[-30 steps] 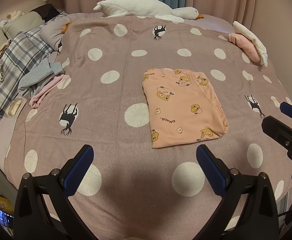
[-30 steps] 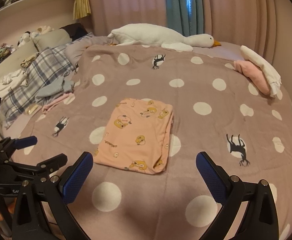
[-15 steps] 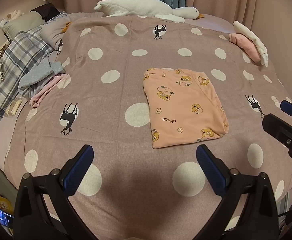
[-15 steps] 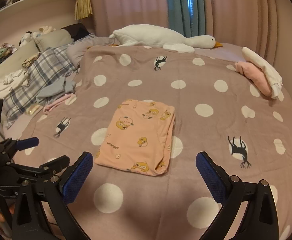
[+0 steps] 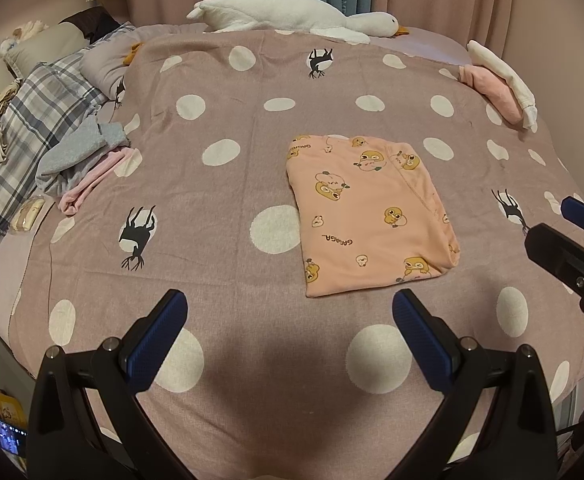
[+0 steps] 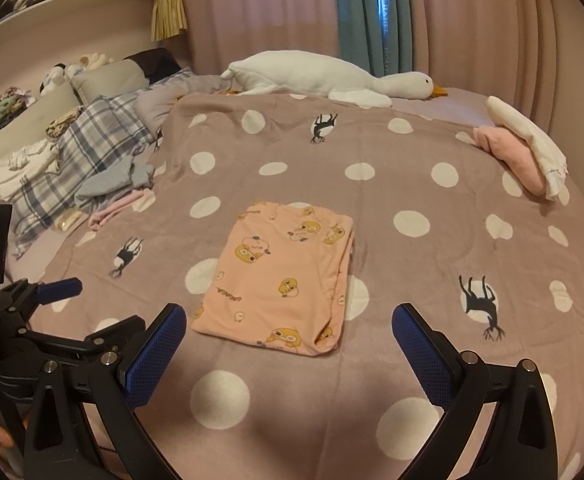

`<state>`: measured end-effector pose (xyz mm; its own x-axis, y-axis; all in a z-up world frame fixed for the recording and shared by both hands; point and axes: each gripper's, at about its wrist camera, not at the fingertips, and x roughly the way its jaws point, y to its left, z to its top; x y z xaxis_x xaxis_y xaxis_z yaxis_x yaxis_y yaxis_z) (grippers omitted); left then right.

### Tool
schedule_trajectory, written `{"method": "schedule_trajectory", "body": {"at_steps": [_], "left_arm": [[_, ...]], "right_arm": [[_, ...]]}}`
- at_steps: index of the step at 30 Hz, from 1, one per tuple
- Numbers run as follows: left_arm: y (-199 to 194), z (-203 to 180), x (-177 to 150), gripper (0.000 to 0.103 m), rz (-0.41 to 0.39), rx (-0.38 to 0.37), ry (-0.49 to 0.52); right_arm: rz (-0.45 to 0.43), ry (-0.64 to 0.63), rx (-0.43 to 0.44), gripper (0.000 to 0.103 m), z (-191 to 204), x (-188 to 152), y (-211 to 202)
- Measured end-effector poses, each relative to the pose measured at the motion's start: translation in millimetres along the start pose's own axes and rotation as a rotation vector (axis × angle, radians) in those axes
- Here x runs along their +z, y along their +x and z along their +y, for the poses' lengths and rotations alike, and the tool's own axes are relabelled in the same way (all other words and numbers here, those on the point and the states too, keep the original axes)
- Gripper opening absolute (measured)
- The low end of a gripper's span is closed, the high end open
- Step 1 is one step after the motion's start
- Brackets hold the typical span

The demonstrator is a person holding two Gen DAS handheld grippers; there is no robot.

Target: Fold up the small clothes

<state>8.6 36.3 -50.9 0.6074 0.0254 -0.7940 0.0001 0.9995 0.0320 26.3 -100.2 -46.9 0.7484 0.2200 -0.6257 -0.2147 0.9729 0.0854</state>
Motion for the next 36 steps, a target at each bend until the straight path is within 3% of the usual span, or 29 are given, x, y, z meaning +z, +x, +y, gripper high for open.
{"method": "schedule_trajectory", "body": {"at_steps": [36], "left_arm": [[4.0, 2.9, 6.2, 0.103, 0.008, 0.003, -0.022]], "right_arm": [[0.002, -0.002, 0.001, 0.102, -0.2, 1.1, 1.7]]}}
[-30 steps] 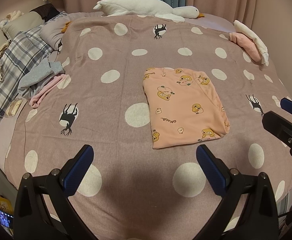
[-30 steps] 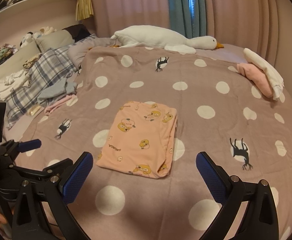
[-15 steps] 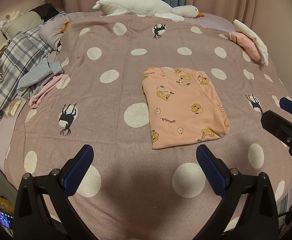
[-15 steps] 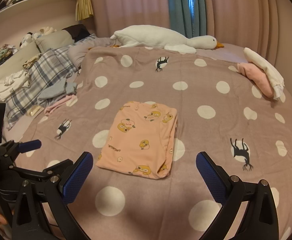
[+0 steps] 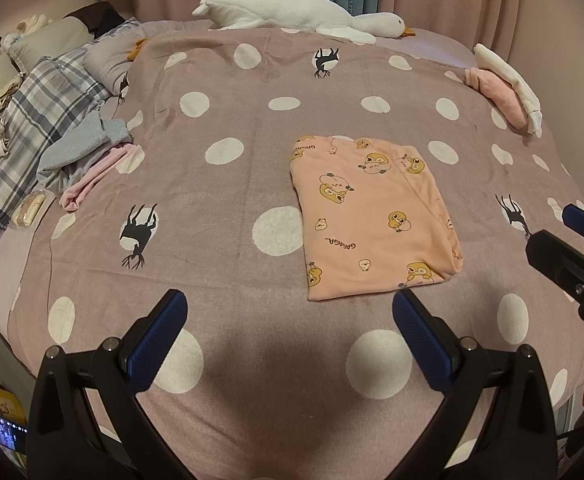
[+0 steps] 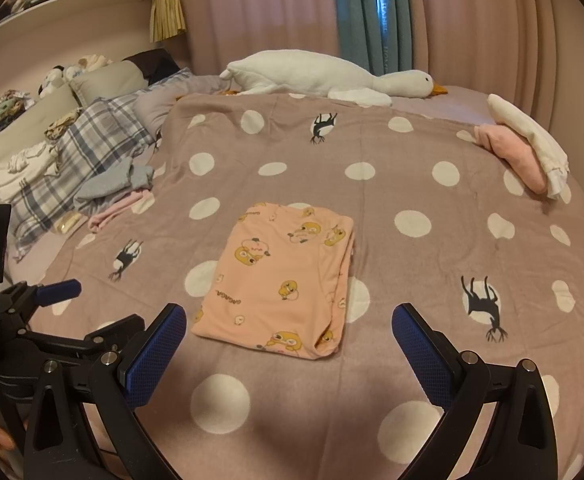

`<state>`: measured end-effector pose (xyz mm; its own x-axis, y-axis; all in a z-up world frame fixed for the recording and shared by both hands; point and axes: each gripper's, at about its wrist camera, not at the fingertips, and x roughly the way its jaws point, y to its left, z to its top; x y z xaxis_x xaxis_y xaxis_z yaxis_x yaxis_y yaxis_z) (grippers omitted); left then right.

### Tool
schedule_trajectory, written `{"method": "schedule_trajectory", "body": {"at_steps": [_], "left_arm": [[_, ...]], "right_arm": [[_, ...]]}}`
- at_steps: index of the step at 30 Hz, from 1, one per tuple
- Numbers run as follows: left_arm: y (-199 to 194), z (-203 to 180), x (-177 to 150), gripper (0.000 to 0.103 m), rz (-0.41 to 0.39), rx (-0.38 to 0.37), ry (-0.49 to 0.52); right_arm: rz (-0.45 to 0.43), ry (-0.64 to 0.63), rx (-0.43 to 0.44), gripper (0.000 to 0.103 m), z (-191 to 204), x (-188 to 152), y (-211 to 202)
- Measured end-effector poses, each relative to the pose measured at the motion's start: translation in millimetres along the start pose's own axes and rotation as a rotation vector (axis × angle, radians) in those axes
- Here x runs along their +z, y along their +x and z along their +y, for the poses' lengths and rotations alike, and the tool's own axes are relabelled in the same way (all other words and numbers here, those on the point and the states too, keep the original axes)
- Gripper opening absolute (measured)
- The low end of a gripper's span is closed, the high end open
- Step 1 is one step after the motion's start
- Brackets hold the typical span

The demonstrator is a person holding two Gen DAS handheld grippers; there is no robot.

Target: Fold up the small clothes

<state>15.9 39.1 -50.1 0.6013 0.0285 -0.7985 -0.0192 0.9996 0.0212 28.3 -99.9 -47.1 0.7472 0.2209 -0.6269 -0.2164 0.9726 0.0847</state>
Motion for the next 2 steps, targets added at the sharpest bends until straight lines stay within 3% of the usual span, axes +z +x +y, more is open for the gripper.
{"method": "schedule_trajectory", "body": {"at_steps": [2], "left_arm": [[0.1, 0.4, 0.5, 0.103, 0.0, 0.001, -0.001]], "right_arm": [[-0.001, -0.001, 0.0, 0.102, 0.6, 0.5, 0.4]]}}
